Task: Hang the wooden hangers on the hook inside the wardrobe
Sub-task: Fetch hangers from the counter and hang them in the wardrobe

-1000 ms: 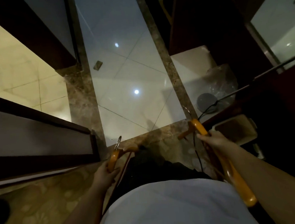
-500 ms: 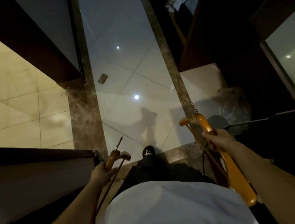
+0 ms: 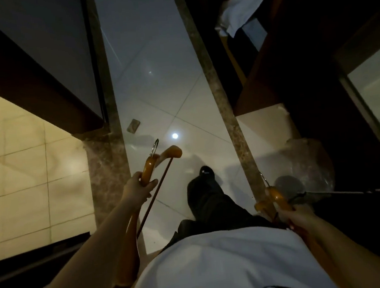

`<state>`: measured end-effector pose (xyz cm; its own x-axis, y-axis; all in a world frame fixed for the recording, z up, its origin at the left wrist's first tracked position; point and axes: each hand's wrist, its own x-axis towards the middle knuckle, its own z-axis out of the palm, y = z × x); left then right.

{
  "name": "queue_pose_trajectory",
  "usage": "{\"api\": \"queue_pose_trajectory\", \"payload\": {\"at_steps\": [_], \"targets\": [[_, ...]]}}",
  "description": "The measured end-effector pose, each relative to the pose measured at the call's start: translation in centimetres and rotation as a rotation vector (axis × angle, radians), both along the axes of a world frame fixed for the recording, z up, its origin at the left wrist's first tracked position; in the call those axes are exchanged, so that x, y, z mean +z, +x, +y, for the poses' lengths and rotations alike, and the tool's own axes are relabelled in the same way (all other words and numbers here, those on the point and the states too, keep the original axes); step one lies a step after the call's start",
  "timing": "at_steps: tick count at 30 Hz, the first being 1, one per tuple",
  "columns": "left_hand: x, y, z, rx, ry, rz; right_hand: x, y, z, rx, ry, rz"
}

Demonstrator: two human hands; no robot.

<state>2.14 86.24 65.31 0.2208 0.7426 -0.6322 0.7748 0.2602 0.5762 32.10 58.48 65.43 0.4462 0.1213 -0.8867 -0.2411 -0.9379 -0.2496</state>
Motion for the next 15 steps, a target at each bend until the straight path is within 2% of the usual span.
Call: {"api": "queue_pose_trajectory", "payload": {"at_steps": [4, 9, 13, 15], "targets": [[-1.0, 0.7, 3.8, 0.038, -0.024, 0.089, -0.7, 3.5, 8.6, 0.005, 0.027, 0.084], [-1.6, 1.3, 9.0, 0.076, -0.062, 0.215, -0.4, 8.1, 20.5, 0.139, 0.051, 0.006], [-1.7, 2.2, 13.3, 0.163, -0.109, 0.251, 1.2, 11.7, 29.9, 0.296, 0.191, -0.037], [-1.9, 2.5, 15.6, 0.190, -0.109, 0.243, 1.8, 12.8, 34.1, 0.309, 0.272, -0.060]]}}
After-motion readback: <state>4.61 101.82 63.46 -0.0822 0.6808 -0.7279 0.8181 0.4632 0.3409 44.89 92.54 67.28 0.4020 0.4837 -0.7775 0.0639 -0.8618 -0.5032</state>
